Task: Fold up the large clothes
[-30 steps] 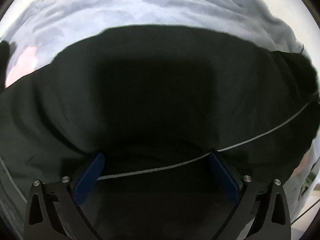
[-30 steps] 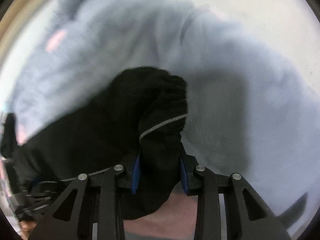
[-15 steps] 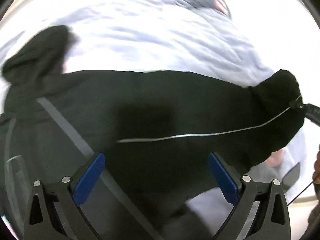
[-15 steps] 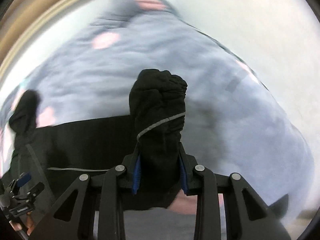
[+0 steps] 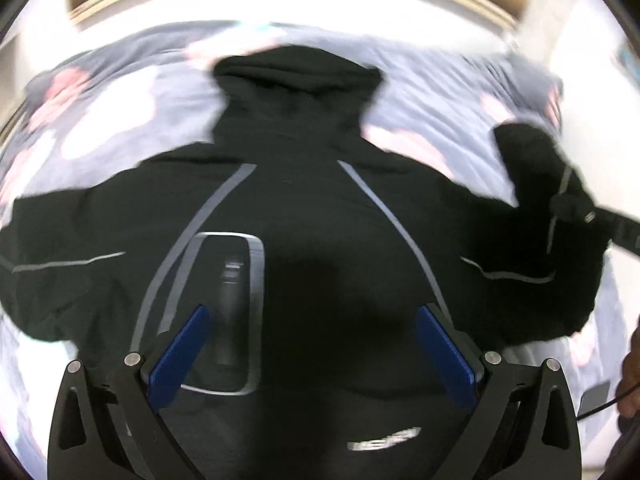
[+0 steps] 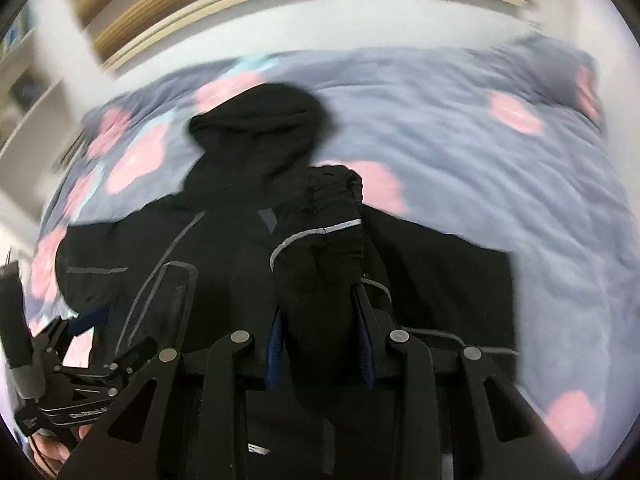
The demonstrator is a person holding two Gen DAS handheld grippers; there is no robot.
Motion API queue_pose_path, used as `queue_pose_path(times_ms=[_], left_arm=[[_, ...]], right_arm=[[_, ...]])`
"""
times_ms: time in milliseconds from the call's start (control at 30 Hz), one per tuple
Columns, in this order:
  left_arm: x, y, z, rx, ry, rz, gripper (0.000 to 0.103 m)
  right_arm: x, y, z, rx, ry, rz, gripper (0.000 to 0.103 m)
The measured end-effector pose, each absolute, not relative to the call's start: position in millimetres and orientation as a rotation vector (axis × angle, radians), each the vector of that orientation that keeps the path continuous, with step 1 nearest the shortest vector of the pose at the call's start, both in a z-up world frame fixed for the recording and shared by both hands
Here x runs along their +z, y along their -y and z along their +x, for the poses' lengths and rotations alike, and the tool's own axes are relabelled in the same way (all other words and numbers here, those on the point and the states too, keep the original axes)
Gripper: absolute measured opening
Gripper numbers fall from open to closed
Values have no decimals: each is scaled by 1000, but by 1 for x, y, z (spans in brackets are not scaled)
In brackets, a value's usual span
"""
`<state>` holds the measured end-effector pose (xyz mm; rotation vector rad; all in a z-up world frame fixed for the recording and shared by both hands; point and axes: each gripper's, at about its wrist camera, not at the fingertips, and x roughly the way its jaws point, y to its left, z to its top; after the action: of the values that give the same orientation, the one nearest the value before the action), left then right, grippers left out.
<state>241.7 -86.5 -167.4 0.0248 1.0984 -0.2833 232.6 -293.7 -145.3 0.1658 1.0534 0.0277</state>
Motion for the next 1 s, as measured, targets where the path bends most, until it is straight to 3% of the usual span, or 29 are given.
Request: queue_pose_path(times_ms=[333, 533, 633, 1000], left_arm=[[-219, -50, 258, -122, -1201, -214, 102], [-240, -75, 257, -49, -1227, -197, 102], [-250, -74, 260, -58, -1257, -172, 102], [-236, -22, 283, -272, -1216, -197, 102]], right_arm=[[-258, 166, 302, 156, -1237, 63, 36], [-322, 143, 317, 174, -1357, 42, 53], [-319, 142, 318, 229, -1369, 67, 69], [-245, 195, 266, 285, -1269, 138, 72]])
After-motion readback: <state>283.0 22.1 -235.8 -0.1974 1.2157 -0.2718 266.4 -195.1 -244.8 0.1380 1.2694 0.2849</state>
